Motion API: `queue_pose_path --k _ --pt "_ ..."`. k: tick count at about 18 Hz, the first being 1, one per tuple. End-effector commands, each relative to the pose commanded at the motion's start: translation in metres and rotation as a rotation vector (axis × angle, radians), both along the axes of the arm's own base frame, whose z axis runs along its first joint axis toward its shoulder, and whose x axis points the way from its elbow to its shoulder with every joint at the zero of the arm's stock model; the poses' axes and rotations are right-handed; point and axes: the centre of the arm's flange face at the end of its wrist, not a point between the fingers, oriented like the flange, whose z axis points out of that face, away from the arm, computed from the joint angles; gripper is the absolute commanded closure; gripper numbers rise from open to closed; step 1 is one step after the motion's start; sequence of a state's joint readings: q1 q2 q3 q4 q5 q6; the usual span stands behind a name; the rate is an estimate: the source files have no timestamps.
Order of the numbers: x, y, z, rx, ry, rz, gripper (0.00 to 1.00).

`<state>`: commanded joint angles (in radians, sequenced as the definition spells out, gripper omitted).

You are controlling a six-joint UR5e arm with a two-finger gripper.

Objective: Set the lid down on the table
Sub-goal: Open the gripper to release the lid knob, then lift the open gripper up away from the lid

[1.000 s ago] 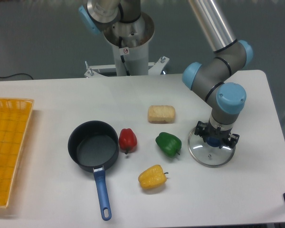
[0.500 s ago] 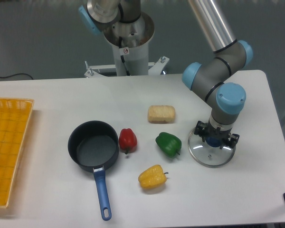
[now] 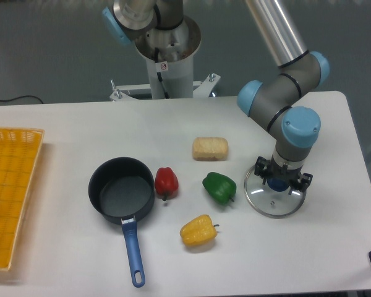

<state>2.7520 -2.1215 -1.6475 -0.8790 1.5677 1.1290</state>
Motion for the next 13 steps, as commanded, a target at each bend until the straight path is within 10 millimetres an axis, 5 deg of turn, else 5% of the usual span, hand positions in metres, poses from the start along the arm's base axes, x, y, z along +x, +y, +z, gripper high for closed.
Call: queue_pose_path --k 7,13 --pt "0.000 0.001 0.007 0.004 0.010 -0.002 0.01" --pt "-0.001 -0.001 0.030 0.016 0.045 -0.007 0.00"
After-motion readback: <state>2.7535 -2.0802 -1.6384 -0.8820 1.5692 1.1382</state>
